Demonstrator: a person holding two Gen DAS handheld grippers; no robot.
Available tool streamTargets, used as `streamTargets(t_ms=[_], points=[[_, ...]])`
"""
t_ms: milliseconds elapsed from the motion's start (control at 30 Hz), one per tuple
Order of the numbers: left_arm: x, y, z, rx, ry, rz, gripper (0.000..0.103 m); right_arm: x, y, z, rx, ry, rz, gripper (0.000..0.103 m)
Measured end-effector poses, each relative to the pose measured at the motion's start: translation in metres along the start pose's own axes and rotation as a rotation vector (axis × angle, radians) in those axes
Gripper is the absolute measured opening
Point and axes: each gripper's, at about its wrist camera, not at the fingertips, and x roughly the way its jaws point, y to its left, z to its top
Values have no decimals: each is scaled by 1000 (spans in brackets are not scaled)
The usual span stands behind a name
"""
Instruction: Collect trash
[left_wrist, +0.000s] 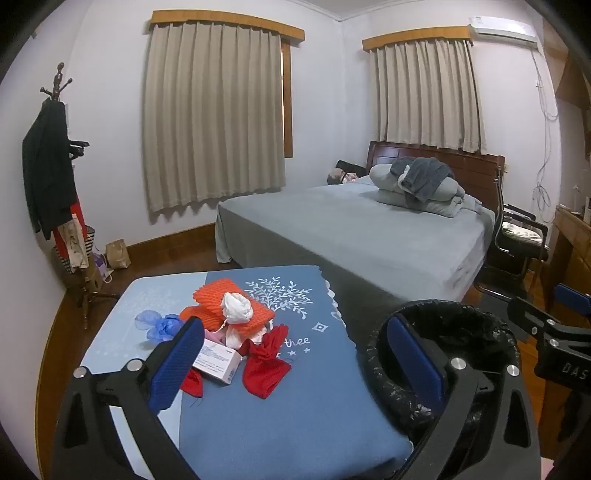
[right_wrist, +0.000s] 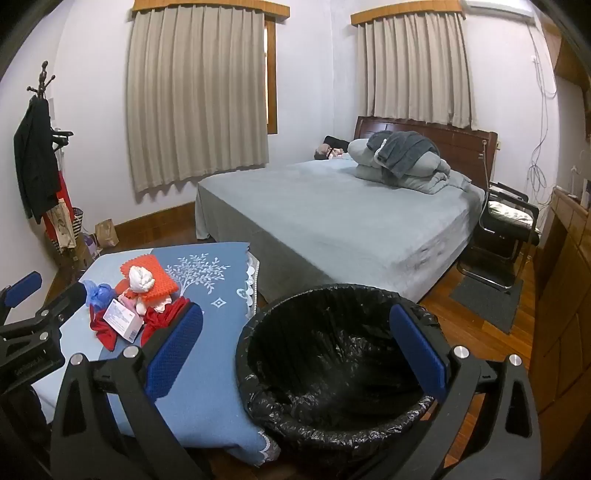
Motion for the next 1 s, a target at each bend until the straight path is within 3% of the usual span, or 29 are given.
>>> streamTargets(t_ms=[1000], points=[[-1,-1,1,-6,13,1,98,1,0,-1,3,9,3,98]])
